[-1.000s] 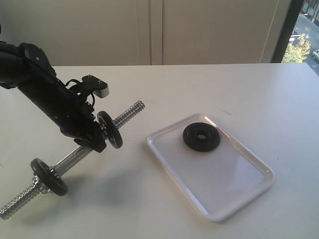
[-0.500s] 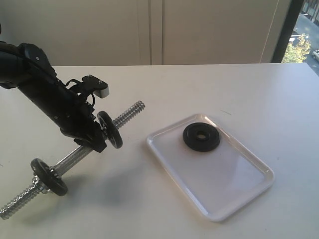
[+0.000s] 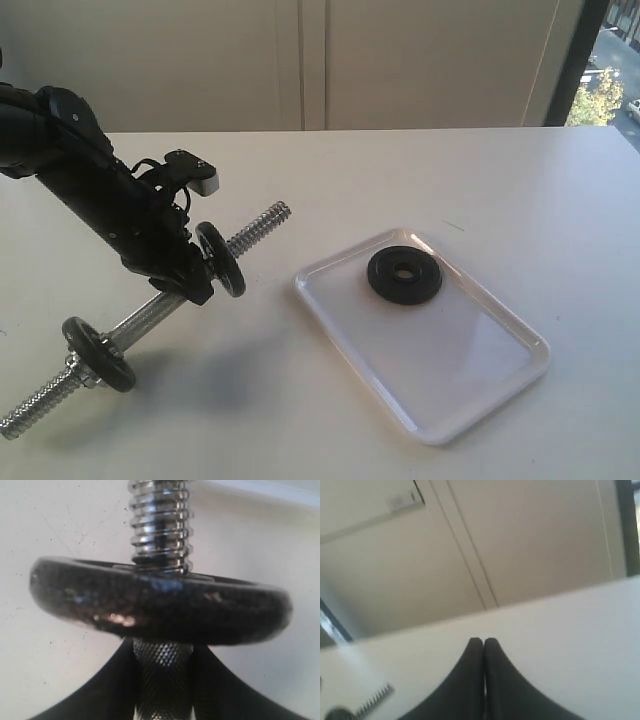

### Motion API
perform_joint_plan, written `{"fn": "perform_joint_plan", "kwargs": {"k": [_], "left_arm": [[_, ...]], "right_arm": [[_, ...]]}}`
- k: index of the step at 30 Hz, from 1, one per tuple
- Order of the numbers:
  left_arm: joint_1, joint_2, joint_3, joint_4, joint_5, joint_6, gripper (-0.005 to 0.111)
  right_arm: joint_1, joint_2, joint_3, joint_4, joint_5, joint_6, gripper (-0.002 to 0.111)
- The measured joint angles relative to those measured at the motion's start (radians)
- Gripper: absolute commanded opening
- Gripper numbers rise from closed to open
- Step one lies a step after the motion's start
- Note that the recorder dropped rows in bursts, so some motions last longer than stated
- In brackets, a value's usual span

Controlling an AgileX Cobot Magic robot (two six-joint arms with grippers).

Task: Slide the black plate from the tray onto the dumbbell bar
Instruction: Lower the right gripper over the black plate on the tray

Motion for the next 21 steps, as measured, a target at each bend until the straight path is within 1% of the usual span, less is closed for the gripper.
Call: {"fn": "perform_joint_plan", "kwargs": {"k": [2, 3, 4, 5, 6, 7, 8, 9, 10, 12, 13, 17, 19, 21], "left_arm": [[0.000, 0.000, 0.000, 0.000, 0.000, 0.000, 0.000], [0.000, 0.000, 0.000, 0.000, -0.002, 0.000, 0.000], [0.000, 0.000, 0.000, 0.000, -0.002, 0.000, 0.000], [0.000, 0.000, 0.000, 0.000, -0.002, 0.000, 0.000], [0.000, 0.000, 0.000, 0.000, -0.002, 0.002, 0.000], [0.000, 0.000, 0.000, 0.000, -0.002, 0.002, 0.000], [0.000, 0.000, 0.000, 0.000, -0.002, 0.002, 0.000], [0.000, 0.000, 0.000, 0.000, -0.002, 0.002, 0.000], [0.000, 0.000, 0.000, 0.000, -0.002, 0.002, 0.000], [0.000, 0.000, 0.000, 0.000, -0.004, 0.002, 0.000], [0.000, 0.000, 0.000, 0.000, -0.004, 0.002, 0.000], [0.000, 0.000, 0.000, 0.000, -0.004, 0.004, 0.000], [0.000, 0.000, 0.000, 0.000, -0.004, 0.004, 0.000], [0.000, 0.000, 0.000, 0.000, -0.004, 0.004, 0.000]], "right_arm": [[0.031, 0.146, -0.108, 0.042, 0.171, -0.093, 0.000], [0.065, 0.309, -0.228, 0.133, 0.318, -0.244, 0.000], [0.079, 0.375, -0.285, 0.176, 0.366, -0.326, 0.000], [0.105, 0.532, -0.387, 0.265, 0.455, -0.474, 0.000], [0.116, 0.603, -0.423, 0.286, 0.478, -0.516, 0.000], [0.140, 0.726, -0.503, 0.302, 0.508, -0.578, 0.000], [0.146, 0.770, -0.532, 0.295, 0.515, -0.591, 0.001], [0.163, 0.869, -0.597, 0.269, 0.518, -0.610, 0.003], [0.171, 0.905, -0.627, 0.260, 0.518, -0.619, 0.006], [0.183, 0.983, -0.680, 0.245, 0.518, -0.661, 0.018], [0.185, 1.017, -0.699, 0.241, 0.518, -0.683, 0.027], [0.195, 1.127, -0.775, 0.218, 0.518, -0.731, 0.072], [0.195, 1.169, -0.802, 0.192, 0.518, -0.744, 0.083], [0.195, 1.210, -0.821, 0.173, 0.518, -0.759, 0.086]]}}
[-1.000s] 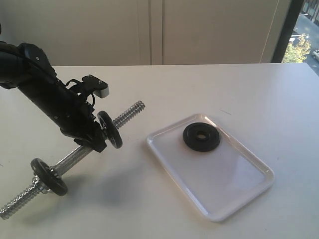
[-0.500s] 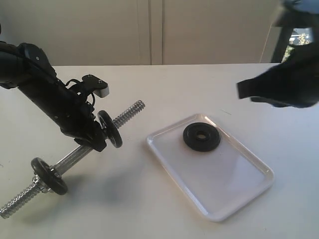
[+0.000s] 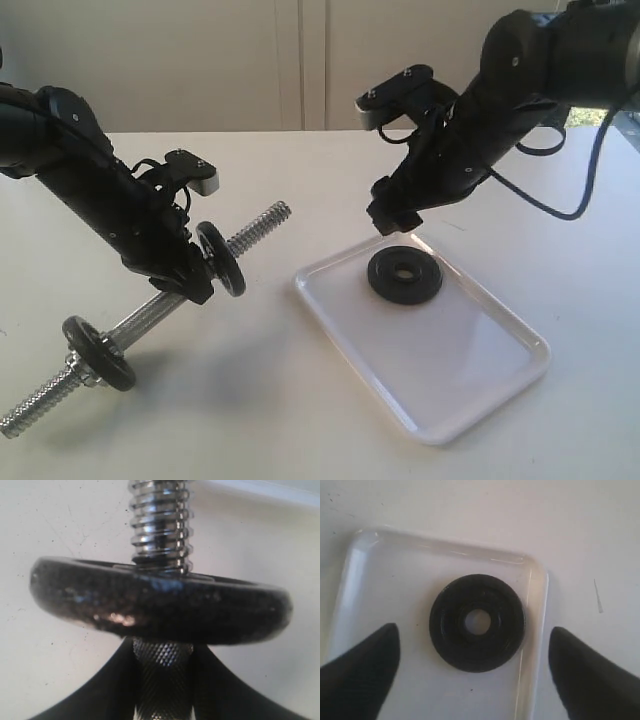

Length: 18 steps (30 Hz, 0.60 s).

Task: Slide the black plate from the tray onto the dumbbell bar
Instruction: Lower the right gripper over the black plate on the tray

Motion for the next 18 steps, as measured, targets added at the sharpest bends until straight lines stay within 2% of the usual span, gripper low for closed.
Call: {"fn": "perform_joint_plan", "kwargs": {"k": [18], "left_arm": [[0.000, 0.000, 0.000, 0.000, 0.000, 0.000, 0.000]], "right_arm": [[0.037, 0.207, -0.047, -0.102, -0.034, -0.033, 0.086]]}}
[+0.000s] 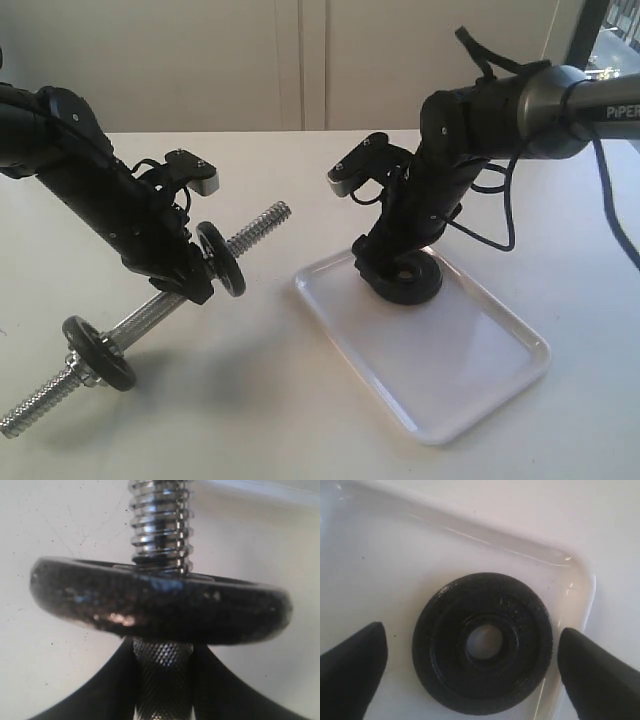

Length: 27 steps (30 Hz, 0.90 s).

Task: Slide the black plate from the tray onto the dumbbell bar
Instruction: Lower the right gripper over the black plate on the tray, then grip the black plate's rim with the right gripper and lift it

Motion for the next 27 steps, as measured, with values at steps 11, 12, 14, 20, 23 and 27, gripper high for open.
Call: {"fn": "perform_joint_plan", "kwargs": {"k": [11, 12, 14, 20, 23, 27], "left_arm": [[0.000, 0.000, 0.000, 0.000, 0.000, 0.000, 0.000], [0.000, 0.000, 0.000, 0.000, 0.000, 0.000, 0.000], [0.000, 0.000, 0.000, 0.000, 0.000, 0.000, 0.000], [0.000, 0.000, 0.000, 0.000, 0.000, 0.000, 0.000], [0.000, 0.000, 0.000, -0.002, 0.000, 0.000, 0.000], [0.000, 0.000, 0.000, -0.002, 0.000, 0.000, 0.000]], "right_arm": [[0.000, 0.053, -0.002, -0.044, -0.022, 0.000, 0.093], [0.000, 0.056, -0.004, -0.045, -0.022, 0.000, 0.094], [0.000, 0.064, -0.004, -0.050, -0.023, 0.000, 0.095], [0.002, 0.072, -0.007, -0.071, -0.025, 0.000, 0.095], [0.002, 0.072, -0.009, -0.092, -0.030, 0.003, 0.095], [0.002, 0.075, -0.010, -0.105, -0.031, 0.028, 0.095]]}}
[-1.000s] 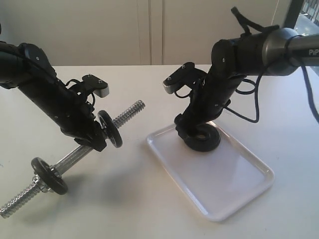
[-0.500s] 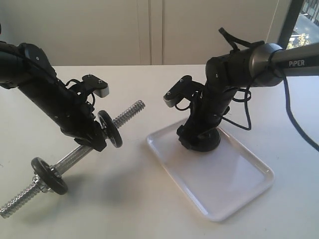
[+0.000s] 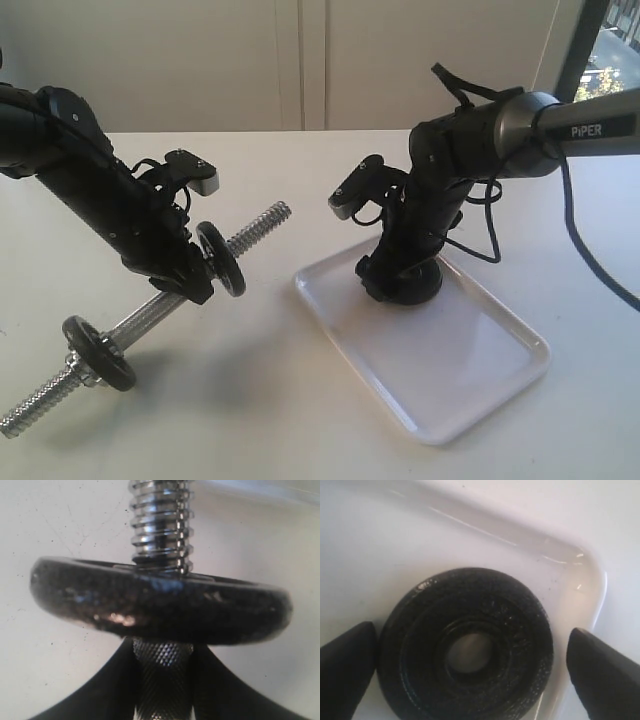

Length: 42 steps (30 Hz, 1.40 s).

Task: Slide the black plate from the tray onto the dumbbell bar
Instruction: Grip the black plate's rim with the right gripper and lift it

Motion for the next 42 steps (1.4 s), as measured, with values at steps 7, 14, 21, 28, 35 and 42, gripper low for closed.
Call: {"fn": "perform_joint_plan", "kwargs": {"k": [7, 14, 21, 28, 35, 42], "left_arm": [[0.000, 0.000, 0.000, 0.000, 0.000, 0.000, 0.000], [0.000, 0.000, 0.000, 0.000, 0.000, 0.000, 0.000], [0.000, 0.000, 0.000, 0.000, 0.000, 0.000, 0.000], [0.000, 0.000, 0.000, 0.000, 0.000, 0.000, 0.000], [0.000, 0.000, 0.000, 0.000, 0.000, 0.000, 0.000], [0.000, 0.000, 0.000, 0.000, 0.000, 0.001, 0.000]], "right_arm": [[0.000, 0.010, -0.006, -0.002, 0.039, 0.049, 0.095], [0.000, 0.023, -0.016, 0.033, 0.086, 0.060, 0.095], [-0.002, 0.040, -0.024, 0.086, 0.120, 0.060, 0.095], [-0.002, 0.043, -0.024, 0.182, 0.135, 0.017, 0.095], [-0.002, 0.043, -0.024, 0.188, 0.119, 0.006, 0.095], [-0.002, 0.052, -0.021, 0.190, 0.108, 0.006, 0.090]]}}
